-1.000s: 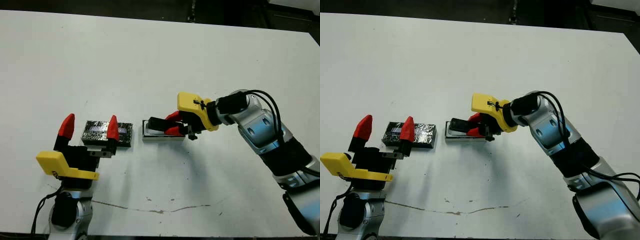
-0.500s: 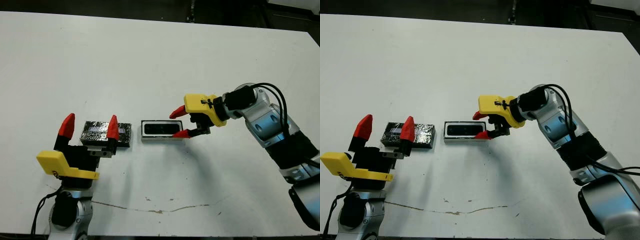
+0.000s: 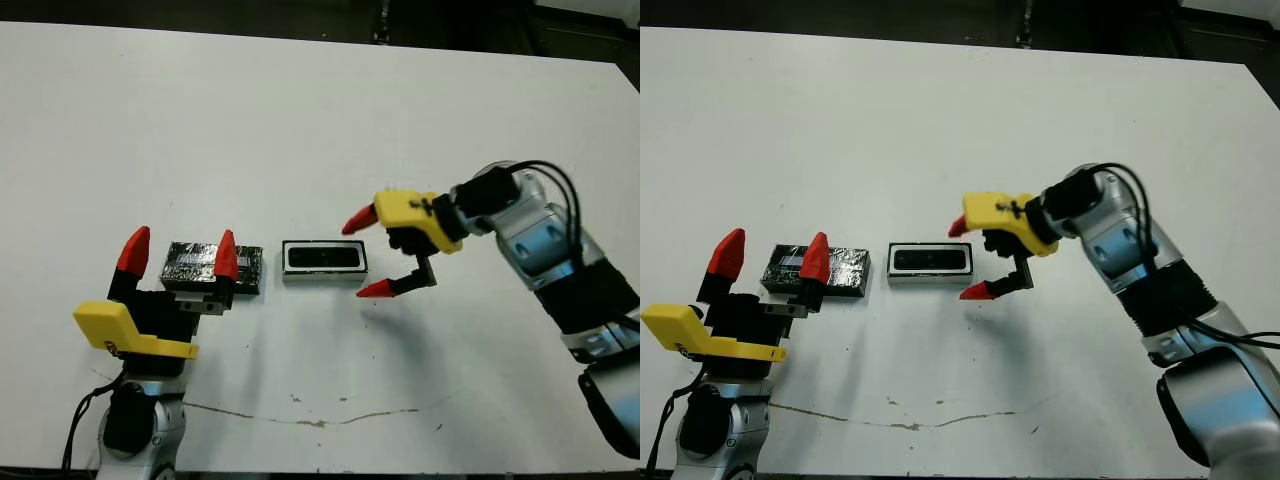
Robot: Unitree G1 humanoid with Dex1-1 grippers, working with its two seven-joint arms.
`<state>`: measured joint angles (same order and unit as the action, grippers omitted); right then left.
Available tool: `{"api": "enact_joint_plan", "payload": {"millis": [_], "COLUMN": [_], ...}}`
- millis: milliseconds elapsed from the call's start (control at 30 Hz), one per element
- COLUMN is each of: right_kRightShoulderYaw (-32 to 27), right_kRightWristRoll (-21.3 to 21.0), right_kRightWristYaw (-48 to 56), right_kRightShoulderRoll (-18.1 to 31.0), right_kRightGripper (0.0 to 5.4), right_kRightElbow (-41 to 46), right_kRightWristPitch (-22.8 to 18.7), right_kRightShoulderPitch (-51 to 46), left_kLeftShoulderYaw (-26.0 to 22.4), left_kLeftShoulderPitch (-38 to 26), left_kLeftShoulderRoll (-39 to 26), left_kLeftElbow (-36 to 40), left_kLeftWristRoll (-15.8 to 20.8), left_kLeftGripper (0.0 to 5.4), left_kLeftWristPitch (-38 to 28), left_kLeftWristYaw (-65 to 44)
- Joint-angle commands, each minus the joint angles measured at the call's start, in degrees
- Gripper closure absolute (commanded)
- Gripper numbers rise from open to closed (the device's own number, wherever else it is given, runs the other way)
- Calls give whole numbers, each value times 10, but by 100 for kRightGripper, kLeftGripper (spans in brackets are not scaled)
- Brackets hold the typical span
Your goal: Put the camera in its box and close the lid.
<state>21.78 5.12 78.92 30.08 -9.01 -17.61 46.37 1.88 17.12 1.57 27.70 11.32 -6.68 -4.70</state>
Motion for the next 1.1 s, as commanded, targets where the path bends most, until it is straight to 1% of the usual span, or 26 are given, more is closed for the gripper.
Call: {"api": "enact_joint_plan", "payload": {"millis": [33,100,200,267,367,433,533,600,633,700,767,867,1033,1100], "right_kRightShoulderYaw": [-77,-145,-219,-266,-328,-353,-378,-381,-382,-383,-382,-377,-365,-362], "right_kRightWristRoll": [44,88,124,150,189,201,211,206,214,229,244,265,265,270], "right_kRightWristYaw": [-37,-92,-180,-237,-301,-331,-366,-376,-369,-357,-350,-352,-367,-366], "right_kRightShoulderRoll": [29,22,13,-1,-27,-39,-69,-96,-108,-124,-140,-154,-162,-161], "right_kRightGripper": [2,2,2,10,45,74,117,149,164,196,228,274,351,383], "right_kRightElbow": [49,96,166,206,254,279,297,294,287,276,268,265,277,273], "right_kRightWristPitch": [-41,-79,-121,-139,-137,-121,-86,-27,0,37,68,82,94,96], "right_kRightShoulderPitch": [-44,-99,-179,-231,-310,-362,-434,-478,-498,-526,-549,-574,-602,-604], "left_kLeftShoulderYaw": [0,-1,-3,-4,-8,-13,-28,-44,-55,-75,-99,-130,-170,-178], "left_kLeftShoulderPitch": [5,5,5,5,2,-1,-13,-27,-37,-54,-75,-104,-153,-176], "left_kLeftShoulderRoll": [2,0,-4,-4,-8,-14,-36,-67,-90,-134,-181,-243,-343,-391], "left_kLeftElbow": [-8,-9,-10,-9,-10,-8,-9,-11,-11,-12,-13,-15,-17,-31], "left_kLeftWristRoll": [3,1,-3,0,4,4,17,30,35,43,58,79,126,140], "left_kLeftGripper": [0,0,0,0,0,0,0,0,0,0,0,0,0,0], "left_kLeftWristPitch": [-1,-1,-3,-2,-5,-5,-4,2,6,14,32,69,146,165], "left_kLeftWristYaw": [-1,-1,-3,-4,-9,-12,-35,-64,-83,-117,-151,-189,-258,-308]}}
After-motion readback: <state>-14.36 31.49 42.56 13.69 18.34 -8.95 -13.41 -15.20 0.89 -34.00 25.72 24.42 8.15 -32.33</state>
